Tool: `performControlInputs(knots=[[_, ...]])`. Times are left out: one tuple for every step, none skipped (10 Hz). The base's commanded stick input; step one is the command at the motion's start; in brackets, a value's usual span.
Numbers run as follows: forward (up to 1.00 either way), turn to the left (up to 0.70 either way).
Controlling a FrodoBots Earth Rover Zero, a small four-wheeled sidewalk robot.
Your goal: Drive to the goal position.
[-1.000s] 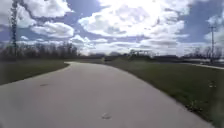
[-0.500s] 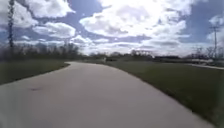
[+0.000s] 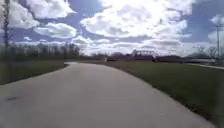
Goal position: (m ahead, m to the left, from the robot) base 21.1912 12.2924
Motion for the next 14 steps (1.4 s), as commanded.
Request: performControlInputs(knots=[[1.0, 0.0], [1.0, 0.0], [1.0, 0.0], [1.0, 0.0], [1.0, 0.0], [1.0, 0.17], [1.0, 0.27], [1.0, 0.15], [1.0, 0.0], [1.0, 0.0], [1.0, 0.0], [1.0, 0.0], [1.0, 0.0], [1.0, 0.0]])
